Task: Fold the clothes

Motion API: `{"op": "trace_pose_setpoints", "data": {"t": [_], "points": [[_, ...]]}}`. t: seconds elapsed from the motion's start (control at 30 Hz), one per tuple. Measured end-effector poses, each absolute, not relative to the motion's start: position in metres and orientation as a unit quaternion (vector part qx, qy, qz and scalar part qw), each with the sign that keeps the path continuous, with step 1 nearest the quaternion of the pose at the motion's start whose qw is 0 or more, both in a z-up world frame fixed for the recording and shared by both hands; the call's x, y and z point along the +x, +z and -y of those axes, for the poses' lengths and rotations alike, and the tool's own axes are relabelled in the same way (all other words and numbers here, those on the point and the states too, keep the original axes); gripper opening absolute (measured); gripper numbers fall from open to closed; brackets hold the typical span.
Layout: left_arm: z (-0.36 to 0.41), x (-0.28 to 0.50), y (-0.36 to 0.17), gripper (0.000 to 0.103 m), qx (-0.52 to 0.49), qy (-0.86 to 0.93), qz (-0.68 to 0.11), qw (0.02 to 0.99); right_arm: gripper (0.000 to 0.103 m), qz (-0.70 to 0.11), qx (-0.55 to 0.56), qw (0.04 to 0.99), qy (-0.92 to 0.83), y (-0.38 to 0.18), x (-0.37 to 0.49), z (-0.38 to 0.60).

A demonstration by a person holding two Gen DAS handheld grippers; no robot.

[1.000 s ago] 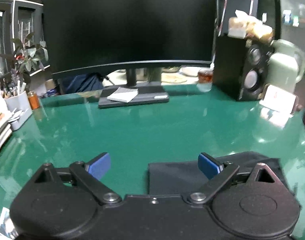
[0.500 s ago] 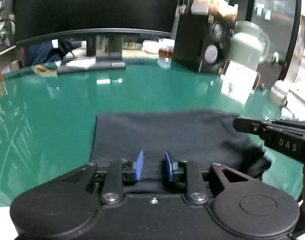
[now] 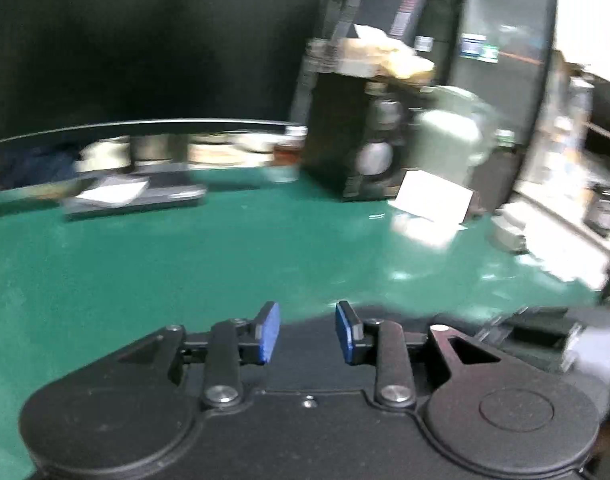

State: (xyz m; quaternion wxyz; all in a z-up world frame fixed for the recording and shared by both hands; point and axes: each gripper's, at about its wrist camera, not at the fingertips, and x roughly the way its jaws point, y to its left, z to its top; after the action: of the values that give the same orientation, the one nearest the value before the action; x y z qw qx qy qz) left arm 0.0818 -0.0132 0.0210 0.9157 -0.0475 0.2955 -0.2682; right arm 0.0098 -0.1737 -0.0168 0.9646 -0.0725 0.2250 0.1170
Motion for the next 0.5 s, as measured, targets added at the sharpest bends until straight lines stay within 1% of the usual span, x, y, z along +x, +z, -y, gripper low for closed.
{"op": "trace_pose_setpoints", "data": {"t": [0.03, 0.07, 0.13, 0.23, 0.3, 0.4, 0.5], "points": [[0.027, 0.098, 0.018, 0.028, -0.050, -0.300, -0.314, 0.899, 0.001, -0.221, -0.081, 0.965, 0.115, -0.017, 0.008, 0.173], [0.032, 0.104, 0.017, 0.024, -0.048, -0.309, -0.321, 0.894, 0.001, -0.222, -0.086, 0.964, 0.121, -0.019, 0.006, 0.172], [0.060, 0.119, 0.004, 0.024, -0.020, -0.334, -0.348, 0.876, 0.001, -0.226, -0.095, 0.960, 0.133, -0.025, 0.001, 0.171], [0.084, 0.129, -0.014, 0.024, 0.010, -0.336, -0.377, 0.863, 0.001, -0.256, -0.103, 0.951, 0.136, -0.041, 0.005, 0.173], [0.088, 0.135, -0.024, 0.024, 0.006, -0.333, -0.387, 0.860, 0.001, -0.264, -0.103, 0.949, 0.140, -0.051, 0.004, 0.176], [0.084, 0.143, -0.027, 0.023, -0.022, -0.335, -0.399, 0.853, 0.002, -0.250, -0.112, 0.952, 0.135, -0.056, -0.003, 0.176], [0.089, 0.138, -0.028, 0.023, -0.017, -0.327, -0.397, 0.857, 0.002, -0.245, -0.112, 0.953, 0.135, -0.058, -0.005, 0.177]]}}
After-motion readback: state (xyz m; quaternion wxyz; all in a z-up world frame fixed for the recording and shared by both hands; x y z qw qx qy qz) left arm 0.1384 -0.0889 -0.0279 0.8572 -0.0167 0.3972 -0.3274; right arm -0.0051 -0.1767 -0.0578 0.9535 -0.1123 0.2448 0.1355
